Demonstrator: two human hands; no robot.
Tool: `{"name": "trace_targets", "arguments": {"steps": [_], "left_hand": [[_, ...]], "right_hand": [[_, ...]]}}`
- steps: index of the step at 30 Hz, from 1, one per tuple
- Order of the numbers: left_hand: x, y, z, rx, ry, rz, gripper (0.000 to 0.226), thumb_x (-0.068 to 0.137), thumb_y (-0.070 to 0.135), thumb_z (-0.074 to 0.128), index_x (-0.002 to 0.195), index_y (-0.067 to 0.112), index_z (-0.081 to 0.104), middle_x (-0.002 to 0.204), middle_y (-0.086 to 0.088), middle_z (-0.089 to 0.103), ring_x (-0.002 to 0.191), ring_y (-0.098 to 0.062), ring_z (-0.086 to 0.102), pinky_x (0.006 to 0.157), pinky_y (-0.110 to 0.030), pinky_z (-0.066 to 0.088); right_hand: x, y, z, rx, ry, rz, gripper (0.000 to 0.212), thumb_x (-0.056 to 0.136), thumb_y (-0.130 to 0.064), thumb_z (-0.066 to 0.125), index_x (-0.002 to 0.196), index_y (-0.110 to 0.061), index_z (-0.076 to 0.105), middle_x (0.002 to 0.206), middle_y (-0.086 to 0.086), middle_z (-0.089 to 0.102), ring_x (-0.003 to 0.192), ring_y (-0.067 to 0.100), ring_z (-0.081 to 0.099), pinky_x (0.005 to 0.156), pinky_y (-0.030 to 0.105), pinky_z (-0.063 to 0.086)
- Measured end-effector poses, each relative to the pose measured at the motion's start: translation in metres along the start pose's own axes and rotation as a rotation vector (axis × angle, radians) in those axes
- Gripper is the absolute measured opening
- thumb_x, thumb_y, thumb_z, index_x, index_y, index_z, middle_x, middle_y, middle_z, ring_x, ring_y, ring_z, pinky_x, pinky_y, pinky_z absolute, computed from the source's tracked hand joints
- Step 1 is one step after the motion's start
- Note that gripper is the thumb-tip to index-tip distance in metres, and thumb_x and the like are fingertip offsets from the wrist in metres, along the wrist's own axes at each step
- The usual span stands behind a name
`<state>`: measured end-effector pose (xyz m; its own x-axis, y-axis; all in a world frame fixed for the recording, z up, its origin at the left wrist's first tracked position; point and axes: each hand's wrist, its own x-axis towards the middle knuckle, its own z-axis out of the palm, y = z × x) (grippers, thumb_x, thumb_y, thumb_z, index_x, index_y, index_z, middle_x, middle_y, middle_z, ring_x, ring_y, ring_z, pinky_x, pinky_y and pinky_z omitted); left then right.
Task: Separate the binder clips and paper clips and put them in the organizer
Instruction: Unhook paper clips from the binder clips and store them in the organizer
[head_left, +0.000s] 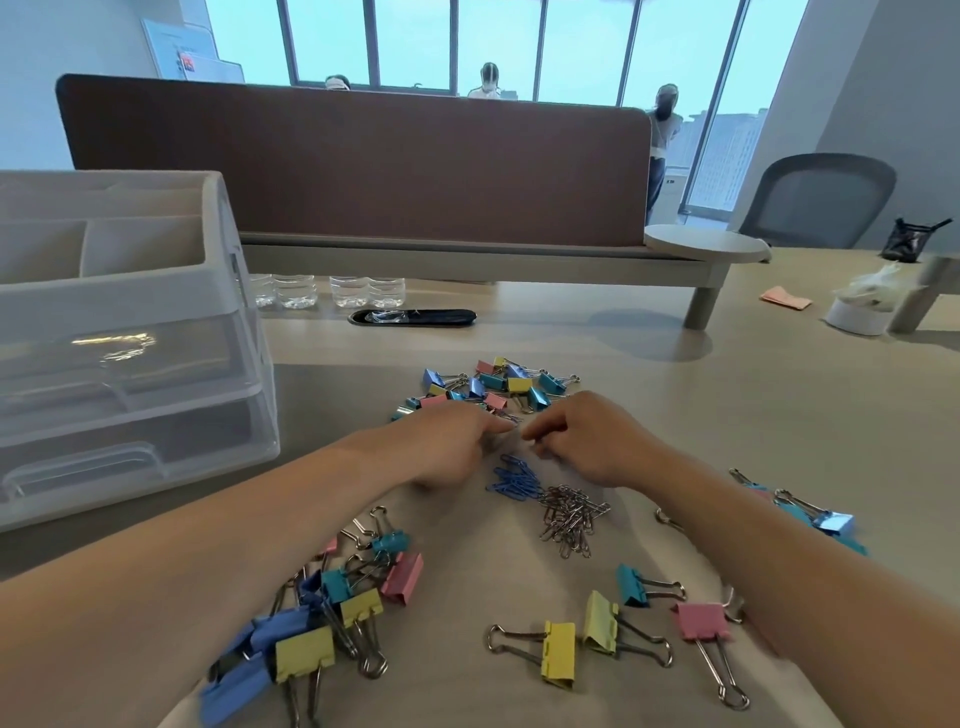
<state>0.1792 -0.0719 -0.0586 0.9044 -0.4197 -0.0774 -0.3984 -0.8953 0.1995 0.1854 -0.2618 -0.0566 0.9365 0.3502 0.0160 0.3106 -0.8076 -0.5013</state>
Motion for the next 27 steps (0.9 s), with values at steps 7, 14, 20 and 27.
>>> {"name": "trace_targets", "arguments": {"steps": [7, 14, 20, 27], "left_hand": [[0.003, -0.004, 0.003, 0.005, -0.015, -0.027, 0.059, 0.098, 0.008, 0.038, 0.15, 0.035, 0.03, 0.148, -0.003, 0.045, 0.128, -0.021, 0.049, 0.094, -0.026, 0.041], [0.008, 0.005, -0.002, 0.106, -0.032, -0.047, 0.059, 0.097, 0.01, 0.036, 0.153, 0.026, 0.022, 0.125, -0.009, 0.06, 0.11, -0.026, 0.056, 0.092, -0.037, 0.044], [0.008, 0.009, -0.007, 0.134, -0.07, -0.024, 0.06, 0.096, 0.016, 0.04, 0.152, 0.034, 0.027, 0.148, -0.005, 0.044, 0.132, -0.025, 0.044, 0.105, -0.038, 0.041], [0.002, 0.01, -0.008, 0.092, -0.051, -0.007, 0.058, 0.095, 0.013, 0.039, 0.149, 0.033, 0.035, 0.145, -0.004, 0.048, 0.131, -0.024, 0.044, 0.103, -0.033, 0.039]], "right_hand": [[0.02, 0.008, 0.003, -0.103, 0.099, 0.083, 0.029, 0.094, -0.008, 0.054, 0.113, -0.018, 0.073, 0.103, -0.003, 0.072, 0.072, 0.002, 0.055, 0.071, 0.018, 0.046], [0.045, -0.002, 0.009, -0.141, 0.175, 0.099, 0.016, 0.09, -0.017, 0.062, 0.088, -0.02, 0.078, 0.087, -0.001, 0.071, 0.08, 0.014, 0.062, 0.068, 0.028, 0.05], [0.056, -0.005, 0.008, -0.203, 0.107, 0.137, 0.013, 0.085, -0.015, 0.065, 0.079, -0.018, 0.076, 0.083, 0.001, 0.071, 0.078, 0.016, 0.064, 0.07, 0.032, 0.056], [0.055, -0.007, 0.007, -0.255, 0.051, 0.169, 0.01, 0.084, -0.015, 0.062, 0.087, -0.011, 0.07, 0.08, 0.003, 0.066, 0.076, 0.019, 0.063, 0.063, 0.034, 0.055]]}}
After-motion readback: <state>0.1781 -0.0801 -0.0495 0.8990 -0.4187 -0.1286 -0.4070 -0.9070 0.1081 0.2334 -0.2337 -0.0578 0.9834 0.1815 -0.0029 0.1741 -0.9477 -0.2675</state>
